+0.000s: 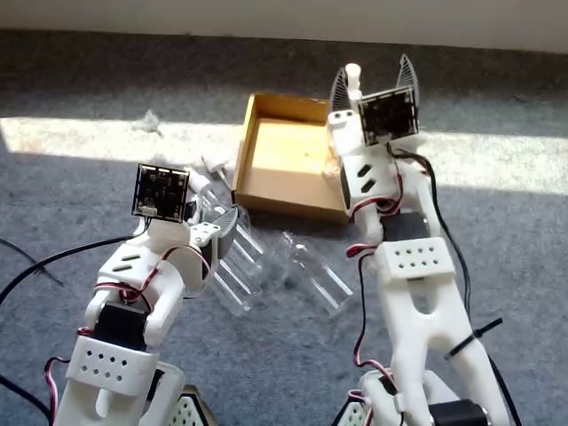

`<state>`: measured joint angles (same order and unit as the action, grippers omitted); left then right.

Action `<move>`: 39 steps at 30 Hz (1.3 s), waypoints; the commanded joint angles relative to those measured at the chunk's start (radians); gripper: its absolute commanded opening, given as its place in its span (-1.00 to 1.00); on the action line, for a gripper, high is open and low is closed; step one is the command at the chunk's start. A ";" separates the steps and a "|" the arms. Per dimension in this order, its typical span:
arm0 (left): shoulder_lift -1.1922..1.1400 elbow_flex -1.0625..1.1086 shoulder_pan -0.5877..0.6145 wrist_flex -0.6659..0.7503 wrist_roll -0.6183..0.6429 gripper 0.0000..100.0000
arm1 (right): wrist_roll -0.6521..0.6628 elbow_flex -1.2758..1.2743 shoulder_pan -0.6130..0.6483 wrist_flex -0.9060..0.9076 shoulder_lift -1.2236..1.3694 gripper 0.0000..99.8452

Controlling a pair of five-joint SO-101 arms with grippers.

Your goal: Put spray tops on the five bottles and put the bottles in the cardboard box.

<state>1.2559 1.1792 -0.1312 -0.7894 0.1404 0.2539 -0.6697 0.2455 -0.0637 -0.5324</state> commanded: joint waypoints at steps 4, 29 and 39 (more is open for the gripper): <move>0.018 -0.010 0.013 0.020 -0.006 -0.58 | -0.101 0.272 0.010 0.499 -0.111 -0.47; -0.541 -0.220 0.453 -0.057 -0.183 -0.57 | -0.057 0.472 0.294 1.248 0.395 -0.47; -0.541 -0.168 0.455 0.028 -0.183 -0.57 | 0.068 0.499 0.377 1.276 0.513 -0.47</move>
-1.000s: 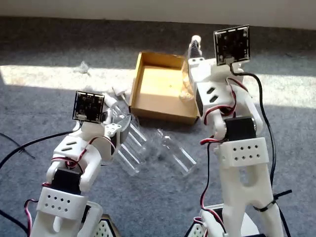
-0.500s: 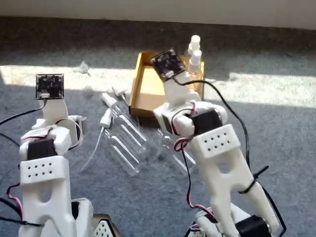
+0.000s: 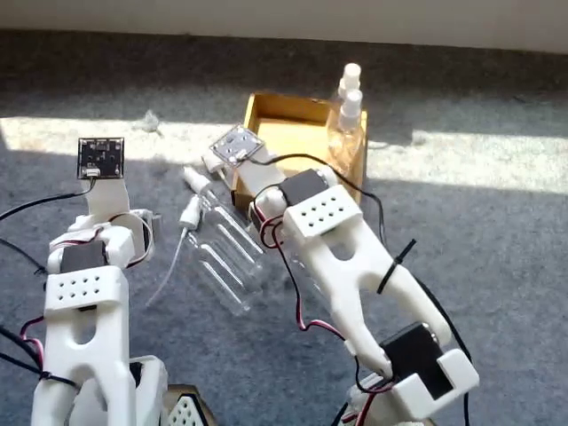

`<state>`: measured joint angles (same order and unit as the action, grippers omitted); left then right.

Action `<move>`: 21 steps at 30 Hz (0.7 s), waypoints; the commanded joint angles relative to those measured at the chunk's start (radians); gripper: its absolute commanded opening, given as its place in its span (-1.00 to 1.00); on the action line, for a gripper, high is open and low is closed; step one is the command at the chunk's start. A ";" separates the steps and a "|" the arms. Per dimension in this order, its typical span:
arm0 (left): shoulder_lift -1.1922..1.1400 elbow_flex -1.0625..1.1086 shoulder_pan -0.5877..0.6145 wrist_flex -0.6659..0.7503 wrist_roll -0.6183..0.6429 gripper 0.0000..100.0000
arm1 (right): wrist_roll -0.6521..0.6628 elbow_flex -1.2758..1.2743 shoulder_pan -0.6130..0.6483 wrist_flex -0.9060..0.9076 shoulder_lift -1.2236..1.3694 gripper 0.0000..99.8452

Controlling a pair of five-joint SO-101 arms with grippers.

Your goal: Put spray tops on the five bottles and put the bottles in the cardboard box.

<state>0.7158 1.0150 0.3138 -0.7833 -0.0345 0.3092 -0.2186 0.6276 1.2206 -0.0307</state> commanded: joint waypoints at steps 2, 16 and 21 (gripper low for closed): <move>-0.001 -0.004 0.008 0.021 -0.008 -0.57 | 0.009 0.048 -0.010 -0.007 0.036 -0.47; -0.002 -0.002 0.007 0.021 -0.008 -0.57 | -0.035 -0.096 -0.025 0.013 -0.018 -0.47; -0.004 -0.002 0.007 0.023 -0.008 -0.57 | -0.040 -0.116 -0.031 0.001 -0.015 -0.47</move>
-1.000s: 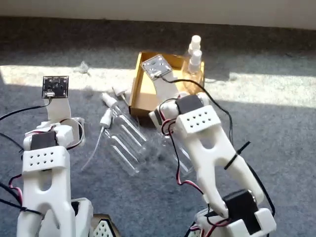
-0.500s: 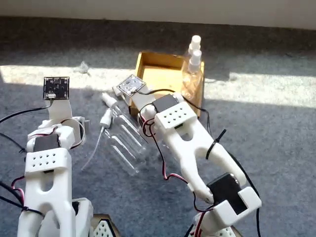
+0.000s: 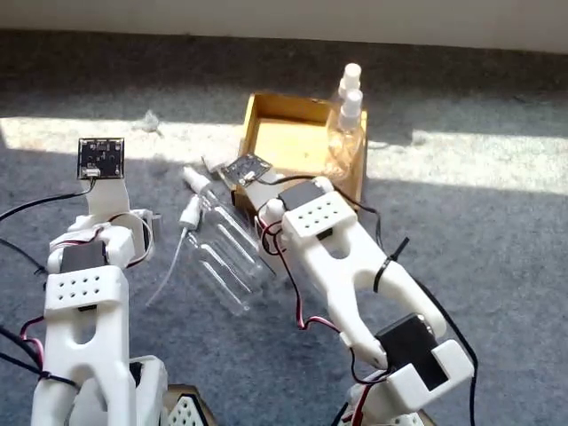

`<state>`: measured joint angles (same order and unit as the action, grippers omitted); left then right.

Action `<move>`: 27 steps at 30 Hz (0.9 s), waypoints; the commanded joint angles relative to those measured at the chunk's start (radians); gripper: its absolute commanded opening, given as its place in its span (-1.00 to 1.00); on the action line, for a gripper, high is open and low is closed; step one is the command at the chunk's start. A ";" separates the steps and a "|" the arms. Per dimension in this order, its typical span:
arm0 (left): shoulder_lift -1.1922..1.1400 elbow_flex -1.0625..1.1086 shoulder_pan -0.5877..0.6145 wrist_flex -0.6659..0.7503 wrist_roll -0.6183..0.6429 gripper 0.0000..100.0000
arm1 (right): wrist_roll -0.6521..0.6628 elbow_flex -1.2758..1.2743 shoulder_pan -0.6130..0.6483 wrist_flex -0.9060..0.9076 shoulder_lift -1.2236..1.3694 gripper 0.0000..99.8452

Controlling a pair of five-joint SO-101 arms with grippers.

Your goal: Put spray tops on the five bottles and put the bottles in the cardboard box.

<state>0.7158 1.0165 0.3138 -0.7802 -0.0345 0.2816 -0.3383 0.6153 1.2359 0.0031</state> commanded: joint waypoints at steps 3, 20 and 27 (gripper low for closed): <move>-0.004 -0.004 0.007 0.020 -0.008 -0.57 | -0.012 -0.050 -0.021 -0.081 -0.047 -0.47; -0.005 -0.004 0.007 0.020 -0.008 -0.57 | -0.063 -0.200 -0.051 -0.303 -0.047 -0.49; -0.005 -0.002 0.005 0.020 -0.008 -0.57 | -0.063 -0.257 -0.076 -0.297 -0.058 -0.88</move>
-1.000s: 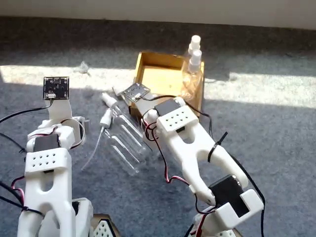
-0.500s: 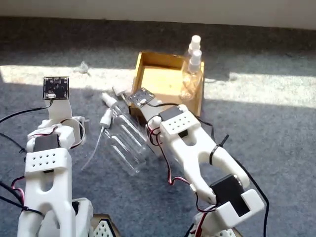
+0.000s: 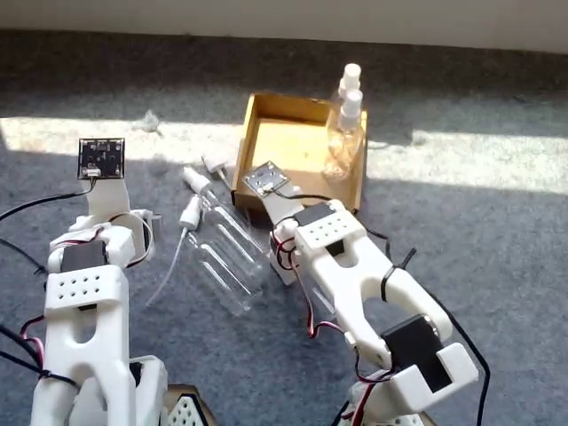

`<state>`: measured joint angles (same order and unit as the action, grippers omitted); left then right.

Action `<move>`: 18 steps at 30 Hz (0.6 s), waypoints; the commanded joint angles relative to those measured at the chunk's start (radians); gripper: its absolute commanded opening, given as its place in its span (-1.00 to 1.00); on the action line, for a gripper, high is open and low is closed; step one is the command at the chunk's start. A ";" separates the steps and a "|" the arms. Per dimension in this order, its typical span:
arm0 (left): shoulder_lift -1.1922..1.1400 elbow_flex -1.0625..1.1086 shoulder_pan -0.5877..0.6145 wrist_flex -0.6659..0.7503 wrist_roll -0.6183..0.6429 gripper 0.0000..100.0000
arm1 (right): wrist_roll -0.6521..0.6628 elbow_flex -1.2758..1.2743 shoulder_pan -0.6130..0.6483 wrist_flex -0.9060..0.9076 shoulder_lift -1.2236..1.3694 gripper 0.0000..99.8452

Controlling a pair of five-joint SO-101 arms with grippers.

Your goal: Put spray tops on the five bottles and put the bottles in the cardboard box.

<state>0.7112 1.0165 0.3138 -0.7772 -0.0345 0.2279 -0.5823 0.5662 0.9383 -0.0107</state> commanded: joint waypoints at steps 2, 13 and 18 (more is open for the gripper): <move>-0.001 -0.002 0.005 0.017 -0.008 -0.57 | -0.011 -0.033 -0.054 0.024 -0.061 -0.95; -0.001 -0.002 0.005 0.017 -0.008 -0.57 | 0.017 -0.145 -0.558 0.236 -0.539 -0.99; -0.001 -0.002 0.005 0.017 -0.008 -0.57 | 0.092 -0.117 -0.839 0.134 -0.467 -0.99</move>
<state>0.7112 1.0165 0.3138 -0.7772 -0.0345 0.2892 -0.7311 -0.1274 1.1301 -0.5002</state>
